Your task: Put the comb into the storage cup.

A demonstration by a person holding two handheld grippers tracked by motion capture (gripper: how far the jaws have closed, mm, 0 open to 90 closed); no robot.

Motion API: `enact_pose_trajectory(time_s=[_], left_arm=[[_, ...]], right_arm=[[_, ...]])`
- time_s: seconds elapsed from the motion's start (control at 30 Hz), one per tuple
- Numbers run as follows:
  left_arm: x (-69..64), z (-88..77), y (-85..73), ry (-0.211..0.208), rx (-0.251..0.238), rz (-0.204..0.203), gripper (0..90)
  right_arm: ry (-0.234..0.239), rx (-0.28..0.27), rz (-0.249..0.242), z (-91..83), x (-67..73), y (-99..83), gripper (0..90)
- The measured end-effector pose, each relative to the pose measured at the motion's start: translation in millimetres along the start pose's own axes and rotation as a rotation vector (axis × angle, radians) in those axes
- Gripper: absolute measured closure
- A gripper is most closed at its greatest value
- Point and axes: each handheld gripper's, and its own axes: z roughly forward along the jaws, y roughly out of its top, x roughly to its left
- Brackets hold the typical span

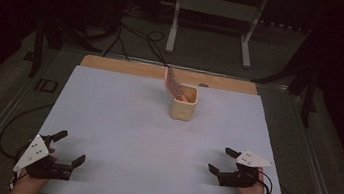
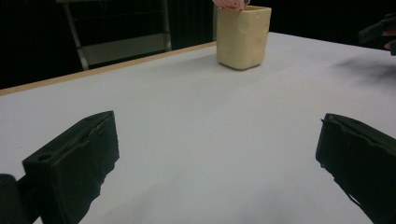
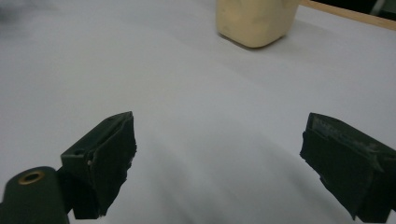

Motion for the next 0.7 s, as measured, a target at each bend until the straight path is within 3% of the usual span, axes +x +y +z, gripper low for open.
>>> enact_pose_trajectory(time_s=[0.27,0.43,0.7], left_arm=[[-0.1,1.4,-0.6,-0.005,0.004,-0.001,0.0],[-0.4,1.5,-0.6,-0.006,0.005,0.0,0.0],[-0.9,1.4,-0.8,-0.005,0.007,0.001,0.0]], right_arm=[[-0.018,-0.008,0.054,-7.4,-5.5,-8.1,9.7],[-0.023,-0.025,0.088,-1.5,-12.8,-10.7,9.7],[-0.023,-0.024,0.08,1.0,-13.0,-9.8,9.7]])
